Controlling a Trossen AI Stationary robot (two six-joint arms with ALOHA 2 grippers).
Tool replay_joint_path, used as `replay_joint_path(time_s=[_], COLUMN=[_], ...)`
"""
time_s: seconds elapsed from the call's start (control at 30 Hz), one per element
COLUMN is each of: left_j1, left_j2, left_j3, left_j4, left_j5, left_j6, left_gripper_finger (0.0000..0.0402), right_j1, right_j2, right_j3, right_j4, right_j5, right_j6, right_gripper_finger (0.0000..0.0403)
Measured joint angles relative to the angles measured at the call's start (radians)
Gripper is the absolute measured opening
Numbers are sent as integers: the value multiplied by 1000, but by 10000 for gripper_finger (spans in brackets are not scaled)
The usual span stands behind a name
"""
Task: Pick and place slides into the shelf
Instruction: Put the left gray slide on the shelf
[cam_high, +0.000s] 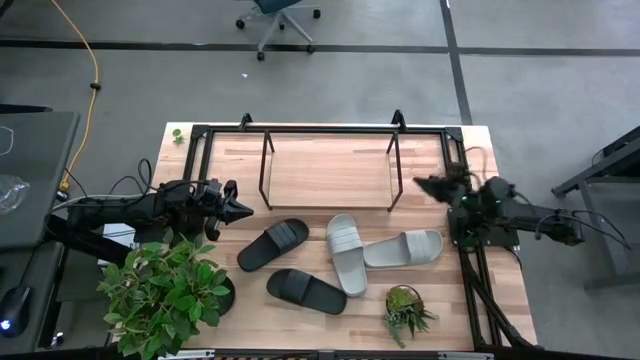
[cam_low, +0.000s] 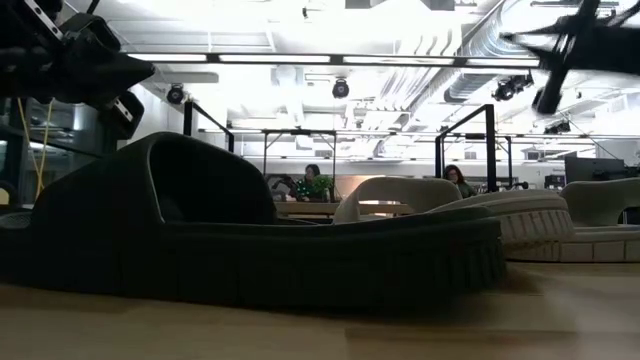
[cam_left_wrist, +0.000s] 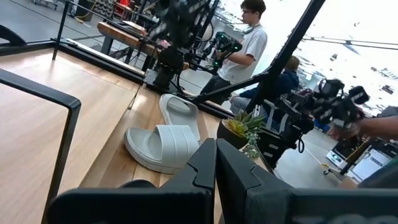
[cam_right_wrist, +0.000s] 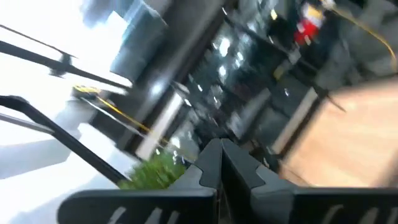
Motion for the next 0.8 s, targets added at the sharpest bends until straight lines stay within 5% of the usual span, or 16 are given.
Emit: replay_joint_path(time_s=[0.37,0.53,0.8], left_j1=[0,0,0], left_j2=[0,0,0], left_j3=[0,0,0], left_j4=[-9,-9,-9], left_j5=[0,0,0], left_j6=[3,3,3], left_gripper_finger=[1,1,1], right_j1=[0,0,2], right_j2=[240,350,470], right_j3=[637,735,704], right_j4=[-1075,-1199,-1228], right_j5=[-118,-269,-445], right_j6=[-9,46,136], right_gripper_finger=[0,1,1])
